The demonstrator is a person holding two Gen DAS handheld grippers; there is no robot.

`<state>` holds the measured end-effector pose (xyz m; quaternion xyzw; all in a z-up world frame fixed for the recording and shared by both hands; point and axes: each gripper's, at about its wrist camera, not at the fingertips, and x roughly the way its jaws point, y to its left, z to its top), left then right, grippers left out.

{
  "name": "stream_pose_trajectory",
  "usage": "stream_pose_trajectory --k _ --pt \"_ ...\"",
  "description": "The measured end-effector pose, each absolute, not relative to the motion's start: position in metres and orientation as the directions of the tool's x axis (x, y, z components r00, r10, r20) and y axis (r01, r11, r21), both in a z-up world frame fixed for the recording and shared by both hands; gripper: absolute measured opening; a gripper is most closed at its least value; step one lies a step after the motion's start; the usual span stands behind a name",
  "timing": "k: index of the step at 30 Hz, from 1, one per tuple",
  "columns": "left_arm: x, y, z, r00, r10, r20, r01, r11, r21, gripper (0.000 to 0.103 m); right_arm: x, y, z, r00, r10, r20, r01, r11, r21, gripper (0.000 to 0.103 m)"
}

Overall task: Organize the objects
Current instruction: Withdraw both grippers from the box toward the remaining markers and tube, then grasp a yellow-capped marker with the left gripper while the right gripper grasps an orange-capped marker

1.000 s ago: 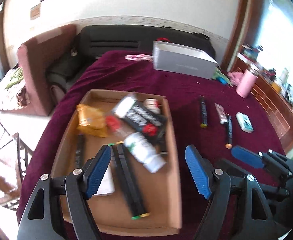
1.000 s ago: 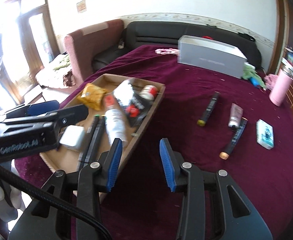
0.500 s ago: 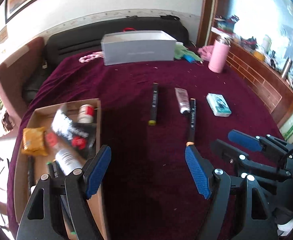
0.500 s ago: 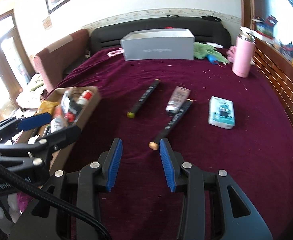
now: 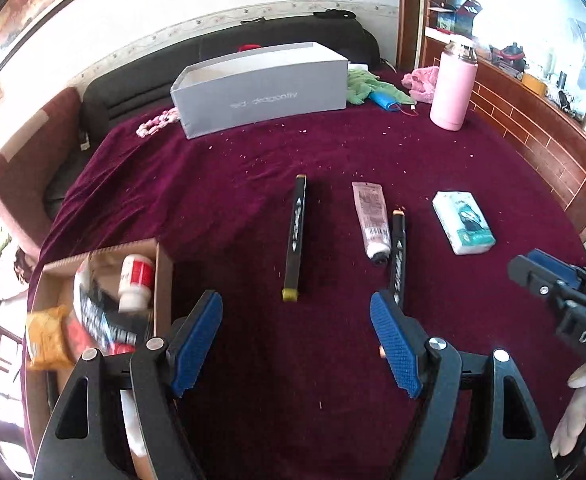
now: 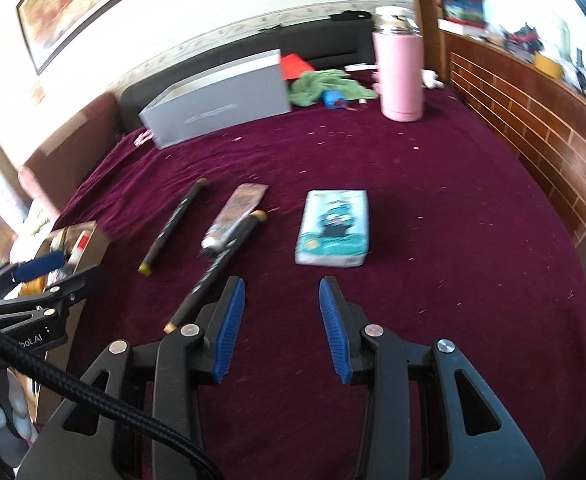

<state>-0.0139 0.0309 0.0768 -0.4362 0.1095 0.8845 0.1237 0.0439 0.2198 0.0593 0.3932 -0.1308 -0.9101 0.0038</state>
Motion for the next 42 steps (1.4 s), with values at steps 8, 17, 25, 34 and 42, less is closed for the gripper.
stream_pose_trajectory --k 8,17,25,34,42 --pt "-0.053 0.061 0.049 -0.584 0.04 -0.81 -0.348 -0.914 0.206 0.071 0.035 0.255 0.038 -0.709 -0.144 -0.691 -0.16 -0.921 0.356 0.039" --pt "-0.104 0.071 0.014 -0.524 -0.021 -0.851 -0.347 -0.908 0.237 0.065 0.036 0.265 0.028 -0.721 -0.175 -0.67 -0.162 -0.898 0.409 0.039" --pt "-0.115 0.069 0.016 -0.434 0.116 -0.894 -0.39 -0.918 0.07 0.012 0.035 0.267 0.023 -0.721 -0.218 -0.658 -0.145 -0.881 0.45 0.04" --pt "-0.087 0.055 0.021 -0.452 0.135 -0.882 -0.362 -0.931 0.042 0.012 0.031 0.264 0.019 -0.707 -0.19 -0.681 -0.155 -0.898 0.411 0.04" --pt "-0.032 0.034 0.035 -0.461 0.164 -0.872 -0.351 -0.936 0.01 0.012 0.03 0.255 0.018 -0.699 -0.159 -0.697 -0.151 -0.92 0.361 0.04"
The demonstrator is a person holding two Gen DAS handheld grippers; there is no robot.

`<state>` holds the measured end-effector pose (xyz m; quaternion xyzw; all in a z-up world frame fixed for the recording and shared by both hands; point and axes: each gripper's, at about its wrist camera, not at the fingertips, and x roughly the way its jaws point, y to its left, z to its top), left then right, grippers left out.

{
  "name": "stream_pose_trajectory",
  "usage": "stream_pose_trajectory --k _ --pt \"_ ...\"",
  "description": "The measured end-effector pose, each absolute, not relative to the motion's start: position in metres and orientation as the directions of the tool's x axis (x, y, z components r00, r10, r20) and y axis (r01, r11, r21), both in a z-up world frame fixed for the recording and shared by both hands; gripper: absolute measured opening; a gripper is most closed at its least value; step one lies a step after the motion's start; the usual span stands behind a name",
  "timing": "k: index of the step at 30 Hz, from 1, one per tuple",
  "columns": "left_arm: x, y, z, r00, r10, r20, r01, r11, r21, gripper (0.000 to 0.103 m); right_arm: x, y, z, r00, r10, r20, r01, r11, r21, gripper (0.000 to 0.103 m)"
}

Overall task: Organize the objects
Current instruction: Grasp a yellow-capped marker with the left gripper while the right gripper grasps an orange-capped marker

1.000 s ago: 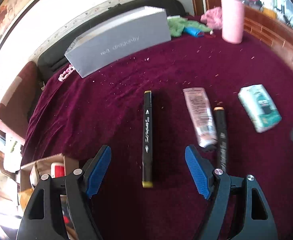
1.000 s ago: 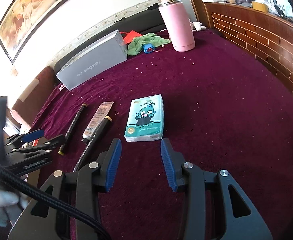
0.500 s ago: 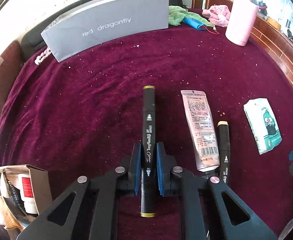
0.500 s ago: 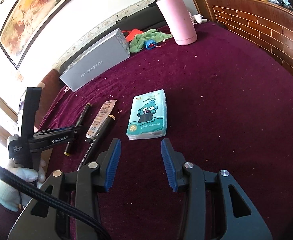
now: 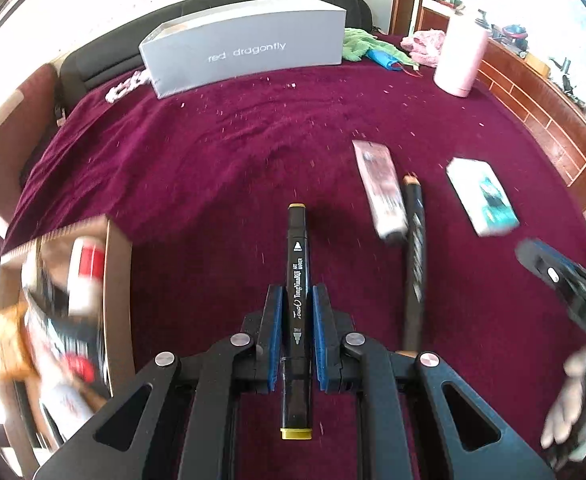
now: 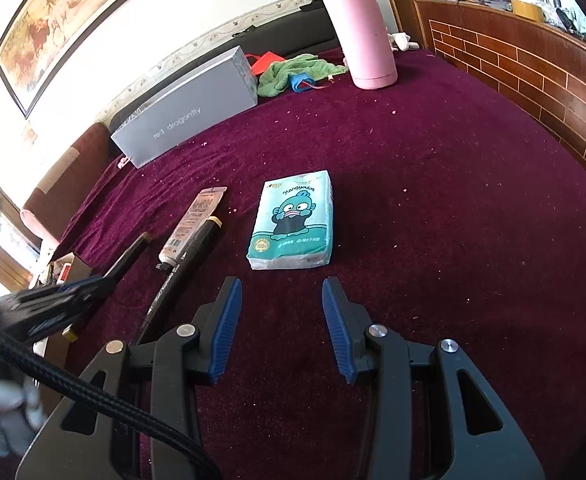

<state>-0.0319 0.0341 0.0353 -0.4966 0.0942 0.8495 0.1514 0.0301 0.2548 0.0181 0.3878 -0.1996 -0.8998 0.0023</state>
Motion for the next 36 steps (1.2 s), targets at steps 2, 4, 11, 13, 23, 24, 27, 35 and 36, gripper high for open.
stream_pose_trajectory --k 2,4,11,13,23,24,27,35,36 --pt "-0.017 0.03 0.034 -0.456 0.18 -0.872 -0.356 -0.934 -0.007 0.012 0.03 0.253 0.017 -0.695 -0.154 -0.702 -0.149 -0.925 0.35 0.04" --pt "-0.003 0.029 0.031 -0.466 0.167 -0.869 -0.36 -0.933 0.014 0.012 0.03 0.251 0.017 -0.693 -0.148 -0.706 -0.149 -0.928 0.342 0.04" --pt "0.013 0.023 0.015 -0.457 0.175 -0.872 -0.339 -0.941 -0.011 0.012 0.032 0.244 0.016 -0.677 -0.108 -0.728 -0.164 -0.943 0.291 0.04" --pt "0.015 0.021 0.012 -0.452 0.194 -0.871 -0.338 -0.941 -0.034 0.012 0.034 0.241 0.02 -0.673 -0.111 -0.731 -0.159 -0.944 0.289 0.04" --pt "0.02 0.011 0.01 -0.474 0.233 -0.849 -0.295 -0.951 -0.096 0.012 0.006 0.212 0.031 -0.558 -0.302 -0.773 -0.128 -0.889 0.439 0.04" --pt "0.021 0.011 0.009 -0.477 0.235 -0.847 -0.294 -0.951 -0.098 0.012 0.001 0.207 0.029 -0.547 -0.303 -0.78 -0.131 -0.89 0.437 0.04" --pt "0.022 0.008 0.008 -0.483 0.244 -0.841 -0.291 -0.95 -0.109 0.012 -0.016 0.187 0.019 -0.503 -0.285 -0.816 -0.152 -0.9 0.408 0.04" --pt "0.023 0.004 0.007 -0.485 0.264 -0.834 -0.286 -0.949 -0.134 0.012 -0.039 0.138 0.012 -0.463 -0.046 -0.885 -0.184 -0.972 0.147 0.04" --pt "0.023 0.004 0.007 -0.486 0.266 -0.833 -0.285 -0.949 -0.136 0.012 -0.041 0.133 0.011 -0.456 -0.013 -0.89 -0.178 -0.978 0.106 0.039"
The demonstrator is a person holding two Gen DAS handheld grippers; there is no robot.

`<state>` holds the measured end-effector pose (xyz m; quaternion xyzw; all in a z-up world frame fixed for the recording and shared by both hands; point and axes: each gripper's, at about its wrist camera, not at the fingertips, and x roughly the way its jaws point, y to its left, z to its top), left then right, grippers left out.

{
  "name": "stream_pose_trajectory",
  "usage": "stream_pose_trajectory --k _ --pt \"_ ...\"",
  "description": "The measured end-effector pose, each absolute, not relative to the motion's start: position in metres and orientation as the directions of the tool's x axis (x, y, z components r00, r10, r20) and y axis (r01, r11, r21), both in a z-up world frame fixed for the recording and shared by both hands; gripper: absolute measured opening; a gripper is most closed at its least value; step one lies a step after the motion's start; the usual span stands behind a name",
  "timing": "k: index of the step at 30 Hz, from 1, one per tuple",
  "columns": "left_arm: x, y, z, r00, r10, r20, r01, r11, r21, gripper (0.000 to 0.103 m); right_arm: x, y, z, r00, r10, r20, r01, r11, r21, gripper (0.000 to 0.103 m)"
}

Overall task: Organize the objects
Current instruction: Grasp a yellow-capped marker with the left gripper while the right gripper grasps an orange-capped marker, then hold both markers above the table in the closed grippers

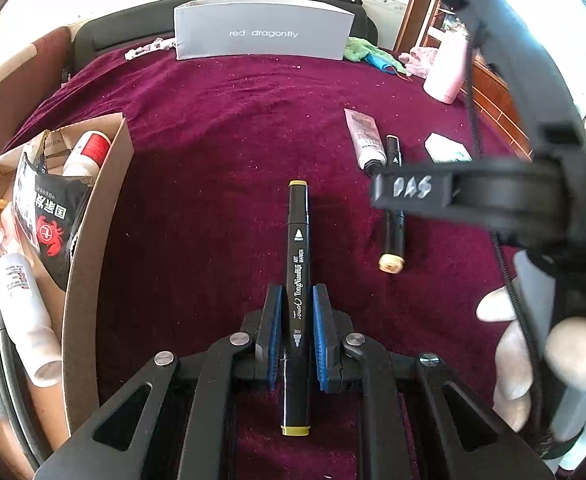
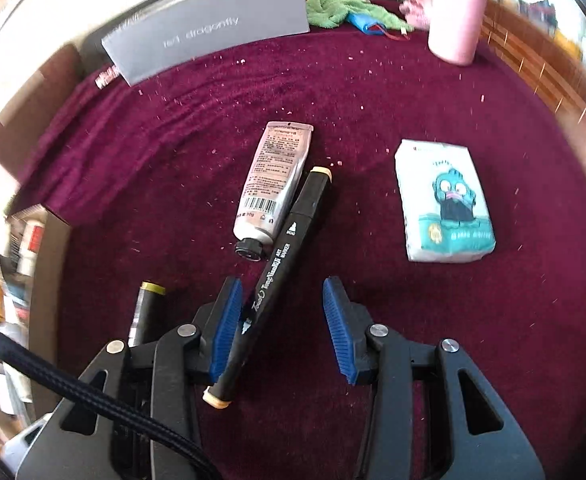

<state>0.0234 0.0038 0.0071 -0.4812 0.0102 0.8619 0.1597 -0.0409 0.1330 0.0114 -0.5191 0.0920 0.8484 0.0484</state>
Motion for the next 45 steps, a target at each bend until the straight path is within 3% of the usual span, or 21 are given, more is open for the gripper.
stream_pose_trajectory --k 4,6,9,45 --pt "0.024 0.004 0.007 -0.492 0.259 -0.831 -0.289 -0.949 -0.125 0.012 -0.038 0.119 0.01 -0.456 0.08 -0.886 -0.141 -0.99 -0.017 0.03" --pt "0.025 0.005 0.007 -0.496 0.255 -0.83 -0.292 -0.949 -0.118 0.012 -0.035 0.118 0.011 -0.459 0.086 -0.884 -0.128 -0.991 -0.03 0.017" --pt "0.027 0.005 0.008 -0.495 0.26 -0.829 -0.295 -0.948 -0.121 0.012 -0.028 0.119 0.011 -0.461 0.083 -0.884 -0.111 -0.993 -0.035 0.013" --pt "0.093 -0.03 0.05 -0.55 0.332 -0.767 -0.291 -0.936 -0.197 0.012 0.057 0.133 0.025 -0.49 0.002 -0.872 -0.044 -0.999 0.022 0.012"
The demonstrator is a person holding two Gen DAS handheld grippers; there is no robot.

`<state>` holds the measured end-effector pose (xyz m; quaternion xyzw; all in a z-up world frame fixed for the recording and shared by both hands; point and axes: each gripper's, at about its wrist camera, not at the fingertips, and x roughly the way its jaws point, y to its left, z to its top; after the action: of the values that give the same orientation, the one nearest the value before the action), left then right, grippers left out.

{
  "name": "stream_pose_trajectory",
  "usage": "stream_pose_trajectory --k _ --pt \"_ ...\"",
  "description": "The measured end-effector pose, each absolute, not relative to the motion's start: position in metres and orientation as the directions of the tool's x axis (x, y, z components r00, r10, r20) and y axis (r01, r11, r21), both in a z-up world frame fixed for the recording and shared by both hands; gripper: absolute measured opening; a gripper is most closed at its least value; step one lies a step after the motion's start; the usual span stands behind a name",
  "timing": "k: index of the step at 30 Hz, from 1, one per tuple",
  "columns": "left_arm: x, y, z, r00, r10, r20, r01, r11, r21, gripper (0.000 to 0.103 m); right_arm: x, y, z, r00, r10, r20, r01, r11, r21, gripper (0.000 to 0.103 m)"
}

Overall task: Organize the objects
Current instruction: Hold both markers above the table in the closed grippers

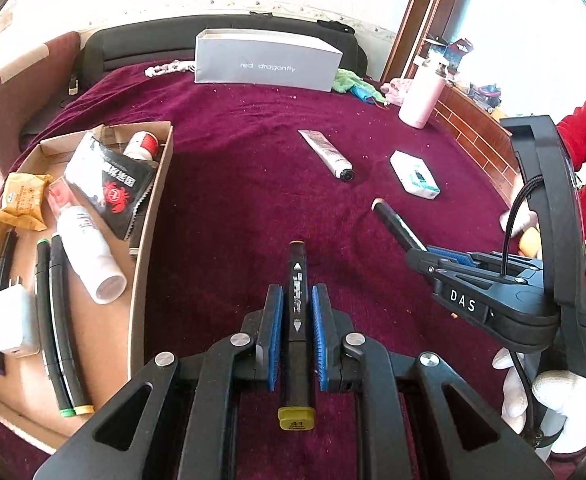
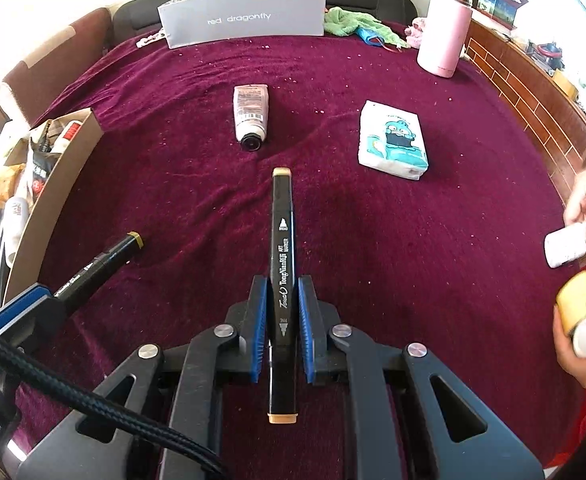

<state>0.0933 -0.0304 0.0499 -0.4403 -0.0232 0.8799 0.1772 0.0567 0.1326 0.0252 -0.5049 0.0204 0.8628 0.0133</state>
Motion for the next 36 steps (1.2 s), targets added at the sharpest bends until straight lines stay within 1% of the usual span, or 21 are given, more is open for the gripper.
stream_pose_trajectory --k 8,13,17,18,21,24,25,27,29,30,31,34,36 --pt "0.106 -0.048 0.063 -0.591 0.326 -0.738 -0.273 -0.942 -0.197 0.012 0.068 0.119 0.035 -0.512 -0.01 -0.859 -0.014 -1.0 0.02 0.012" --pt "0.099 -0.035 0.05 -0.549 0.283 -0.787 -0.284 -0.948 -0.143 0.013 0.073 0.112 0.04 -0.526 -0.024 -0.85 0.004 -1.0 0.025 0.013" --pt "0.094 -0.024 0.039 -0.535 0.25 -0.807 -0.285 -0.953 -0.106 0.013 0.077 0.112 0.042 -0.53 -0.038 -0.847 0.01 -0.999 0.038 0.013" --pt "0.091 -0.02 0.036 -0.527 0.245 -0.813 -0.292 -0.952 -0.098 0.015 0.078 0.112 0.042 -0.531 -0.042 -0.847 0.011 -0.999 0.042 0.013" --pt "0.085 -0.013 0.026 -0.507 0.203 -0.838 -0.29 -0.955 -0.057 0.027 0.08 0.114 0.041 -0.531 -0.055 -0.846 0.015 -0.998 0.055 0.013" --pt "0.082 -0.006 0.01 -0.474 0.172 -0.864 -0.297 -0.955 -0.027 0.032 0.079 0.116 0.042 -0.533 -0.067 -0.843 0.02 -0.998 0.067 0.013" --pt "0.085 -0.003 0.01 -0.497 0.173 -0.85 -0.315 -0.949 -0.009 0.042 0.08 0.116 0.041 -0.533 -0.072 -0.843 0.022 -0.997 0.071 0.013" --pt "0.088 0.004 0.007 -0.506 0.171 -0.845 -0.348 -0.937 0.018 0.049 0.08 0.117 0.041 -0.531 -0.083 -0.843 0.026 -0.996 0.082 0.013" --pt "0.089 0.006 0.008 -0.514 0.17 -0.841 -0.362 -0.931 0.034 0.048 0.079 0.118 0.039 -0.526 -0.091 -0.845 0.024 -0.995 0.093 0.013" --pt "0.087 0.004 0.009 -0.506 0.186 -0.842 -0.371 -0.928 0.018 0.038 0.078 0.119 0.038 -0.524 -0.096 -0.846 0.024 -0.995 0.098 0.013" --pt "0.087 0.001 0.011 -0.508 0.197 -0.839 -0.371 -0.929 0.007 0.011 0.078 0.12 0.037 -0.523 -0.099 -0.847 0.023 -0.995 0.102 0.013" --pt "0.084 -0.01 0.014 -0.49 0.232 -0.84 -0.365 -0.93 -0.044 0.012 0.078 0.122 0.038 -0.522 -0.109 -0.846 0.025 -0.993 0.113 0.013" --pt "0.086 -0.013 0.017 -0.504 0.237 -0.831 -0.353 -0.934 -0.053 0.012 0.077 0.123 0.038 -0.524 -0.114 -0.844 0.026 -0.993 0.118 0.013"
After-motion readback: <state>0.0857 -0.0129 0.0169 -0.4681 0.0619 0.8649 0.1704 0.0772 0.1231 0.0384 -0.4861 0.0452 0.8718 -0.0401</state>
